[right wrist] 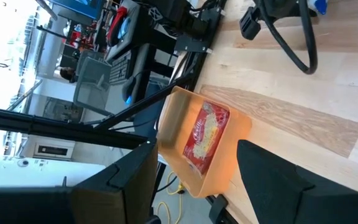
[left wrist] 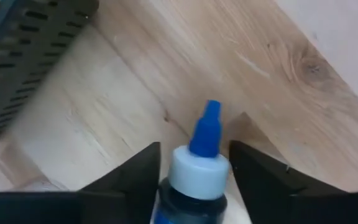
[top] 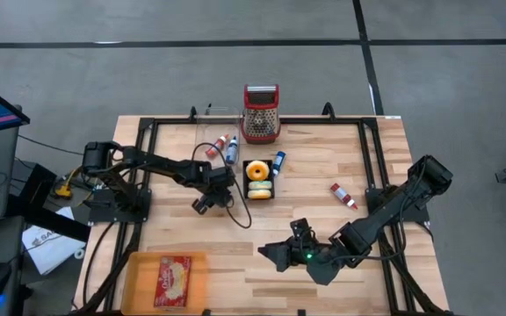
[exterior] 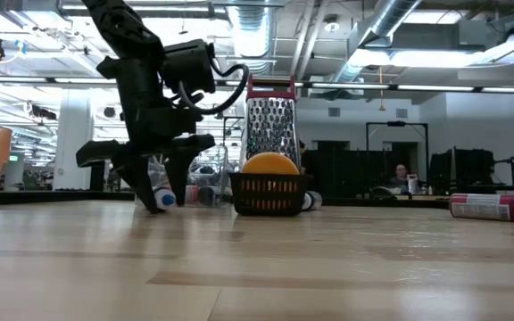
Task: Pick & Place Food Item
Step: Put the bottom blue food coloring bottle into the transparent bin
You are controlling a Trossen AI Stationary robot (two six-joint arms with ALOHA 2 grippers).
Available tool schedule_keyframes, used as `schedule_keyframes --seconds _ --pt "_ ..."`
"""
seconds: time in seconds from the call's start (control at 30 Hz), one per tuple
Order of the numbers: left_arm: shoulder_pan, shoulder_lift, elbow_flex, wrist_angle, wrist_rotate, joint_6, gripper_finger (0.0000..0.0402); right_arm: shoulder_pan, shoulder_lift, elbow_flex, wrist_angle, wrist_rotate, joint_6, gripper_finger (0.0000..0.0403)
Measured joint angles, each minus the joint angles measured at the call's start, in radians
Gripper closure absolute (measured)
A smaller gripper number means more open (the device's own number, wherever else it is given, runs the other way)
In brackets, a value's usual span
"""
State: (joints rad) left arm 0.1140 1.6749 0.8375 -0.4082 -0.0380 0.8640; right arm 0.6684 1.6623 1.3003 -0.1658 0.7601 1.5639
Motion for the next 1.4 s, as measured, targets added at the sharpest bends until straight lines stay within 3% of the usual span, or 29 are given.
schedule_keyframes --seconds 0.2,0.37,0.53,0.7,0.77,0.9,1.07,1.27,1.4 --pt "-0.004 -0.002 -0.002 -0.006 0.001 -0.073 0.0287 -0.001 0.0 0.0 -0.003 0.0 -0.001 0.019" --pt "-0.023 -0.034 -0.006 0.007 0.009 -0.132 0.029 -0.001 0.0 0.0 -0.006 0.0 -0.003 0.019" --pt "-0.06 -0.15 -0.005 0.019 0.012 -0.224 0.0281 -0.001 0.0 0.0 -0.006 0.0 -0.003 0.019" --pt "-0.068 -0.323 -0.005 0.077 0.017 -0.444 0.0288 -0.001 0.0 0.0 -0.006 0.001 -0.004 0.019" --pt "-0.049 -0.383 -0.005 0.129 -0.045 -0.57 0.0289 -0.001 0.0 0.0 -0.006 0.009 -0.008 0.019" --pt "0.035 -0.455 -0.003 0.237 -0.23 -0.781 0.0286 -0.001 0.0 0.0 -0.006 0.03 -0.019 0.019" --pt "0.212 -0.451 -0.002 0.331 -0.241 -0.978 0.028 -0.004 0.0 0.0 -0.01 0.031 -0.027 0.019" --pt "0.396 -0.36 -0.003 0.379 -0.24 -1.064 0.0286 -0.004 0.0 0.0 -0.013 0.042 -0.022 0.019" --pt "0.466 -0.276 -0.003 0.445 -0.184 -1.098 0.0275 -0.004 0.0 0.0 -0.011 0.08 -0.018 0.019"
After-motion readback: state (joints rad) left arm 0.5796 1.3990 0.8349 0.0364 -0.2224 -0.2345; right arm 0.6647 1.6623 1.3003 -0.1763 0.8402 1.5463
